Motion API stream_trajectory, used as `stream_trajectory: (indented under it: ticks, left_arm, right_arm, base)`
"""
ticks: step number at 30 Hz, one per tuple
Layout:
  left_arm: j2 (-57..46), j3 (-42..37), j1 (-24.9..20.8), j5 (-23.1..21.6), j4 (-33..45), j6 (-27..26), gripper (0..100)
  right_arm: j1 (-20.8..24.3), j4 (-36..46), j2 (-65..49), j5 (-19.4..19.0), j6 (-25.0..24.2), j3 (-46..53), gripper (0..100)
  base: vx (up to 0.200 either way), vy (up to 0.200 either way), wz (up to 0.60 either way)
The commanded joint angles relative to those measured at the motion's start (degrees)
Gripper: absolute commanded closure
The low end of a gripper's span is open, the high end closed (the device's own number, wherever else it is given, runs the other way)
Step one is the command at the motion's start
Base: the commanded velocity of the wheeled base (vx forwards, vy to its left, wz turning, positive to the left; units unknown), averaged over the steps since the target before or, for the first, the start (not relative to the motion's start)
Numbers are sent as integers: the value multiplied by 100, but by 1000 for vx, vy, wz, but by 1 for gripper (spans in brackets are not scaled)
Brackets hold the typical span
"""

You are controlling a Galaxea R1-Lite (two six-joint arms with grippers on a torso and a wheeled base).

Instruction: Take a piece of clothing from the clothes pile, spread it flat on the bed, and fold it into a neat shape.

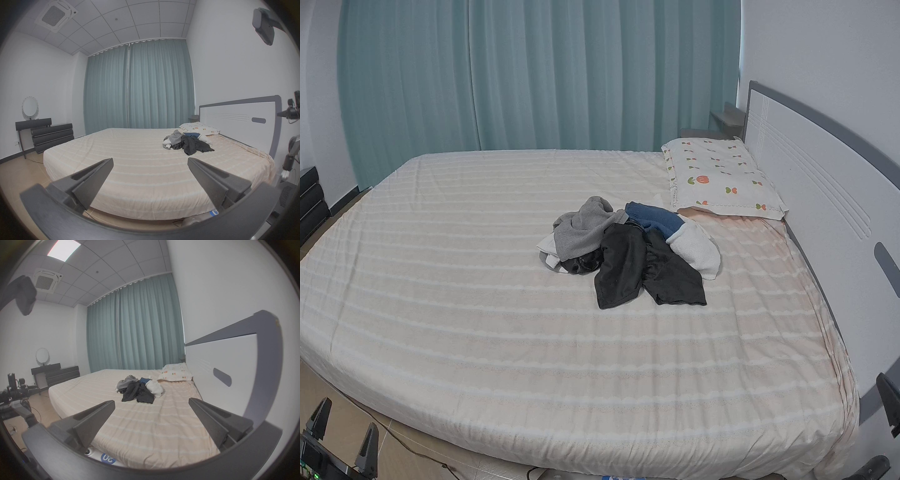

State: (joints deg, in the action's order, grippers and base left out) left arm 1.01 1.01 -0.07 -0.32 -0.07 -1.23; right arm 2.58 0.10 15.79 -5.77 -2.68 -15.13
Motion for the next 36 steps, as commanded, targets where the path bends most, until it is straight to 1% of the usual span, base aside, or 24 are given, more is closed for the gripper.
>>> stream_trajectory:
  ticks: [1, 2, 3, 4, 5, 6, 7, 8, 11, 13, 14, 15, 17, 18, 19, 22, 23, 24, 32, 34, 35, 36]
  left_arm:
    - [-48, -101, -10, -39, -1, -35, 0]
    - [-48, -101, -10, -39, -1, -35, 0]
    - [-48, -101, -10, -39, -1, -35, 0]
    - [-48, -101, -10, -39, -1, -35, 0]
    - [-48, -101, -10, -39, -1, -35, 0]
    - [-48, -101, -10, -39, -1, -35, 0]
    - [-48, -101, -10, -39, 7, -26, 0]
    - [-48, -101, -10, -39, 7, -35, 0]
    - [-48, -101, -10, -39, -1, -18, 0]
    - [-48, -101, -10, -39, -1, -18, 0]
    - [-48, -101, -10, -39, -1, -18, 0]
    - [-48, -101, -10, -39, -1, -18, 0]
    - [-48, -101, -10, -39, -1, -18, 0]
    - [-48, -101, -10, -39, 7, -9, 0]
    - [-48, -101, -10, -39, 7, 0, 0]
    - [-48, -101, -10, -39, 16, 18, 0]
    - [-48, -101, -10, -39, 16, 18, 0]
    - [-48, -101, -10, -39, 16, 18, 0]
    - [-48, -101, -10, -30, 16, 26, 0]
    - [-48, -101, -10, -30, 16, 26, 0]
    - [-48, -101, -10, -21, 25, 35, 0]
    - [-48, -101, -10, -21, 25, 26, 0]
  right_arm:
    - [603, -1267, 4503, -276, -409, -737, 0]
    - [647, -1688, 5013, -241, -488, -764, 0]
    - [664, -1873, 5233, -223, -505, -781, 0]
    - [673, -2427, 5971, -144, -540, -860, 0]
    - [682, -2796, 6490, -47, -567, -966, 0]
    - [682, -2796, 6490, -47, -567, -966, 0]
    - [691, -3385, 7377, 207, -611, -1238, 0]
    - [726, -3631, 7808, 348, -681, -1414, 0]
    - [902, -3991, 8810, 744, -1077, -2082, 0]
    - [1016, -3956, 9267, 937, -1314, -2600, 0]
    - [1025, -3938, 9408, 981, -1358, -2750, 0]
    - [1051, -3912, 9759, 1051, -1454, -3128, 0]
    - [1051, -3912, 9786, 1051, -1463, -3163, 0]
    - [1069, -3895, 10287, 1139, -1586, -3690, 0]
    - [1095, -3886, 10621, 1218, -1648, -4015, 0]
    - [1130, -3789, 11139, 1359, -1762, -4578, 0]
    - [1130, -3780, 11165, 1359, -1771, -4604, 0]
    - [1165, -3692, 11455, 1429, -1894, -4921, 0]
    - [1368, -3218, 12554, 1456, -2430, -6239, 0]
    - [1394, -3156, 12668, 1456, -2518, -6380, 0]
    - [1455, -3051, 12897, 1456, -2650, -6722, 0]
    - [1464, -3007, 12958, 1464, -2667, -6810, 0]
  base:
    - [0, 0, 0]
    - [0, 0, 0]
    - [0, 0, 0]
    - [0, 0, 0]
    - [0, 0, 0]
    - [0, 0, 0]
    - [0, 0, 0]
    - [0, 0, 0]
    - [0, 0, 0]
    - [0, 0, 0]
    - [0, 0, 0]
    - [0, 0, 0]
    - [0, 0, 0]
    - [0, 0, 0]
    - [0, 0, 0]
    - [0, 0, 0]
    - [0, 0, 0]
    - [0, 0, 0]
    - [0, 0, 0]
    - [0, 0, 0]
    - [0, 0, 0]
    - [0, 0, 0]
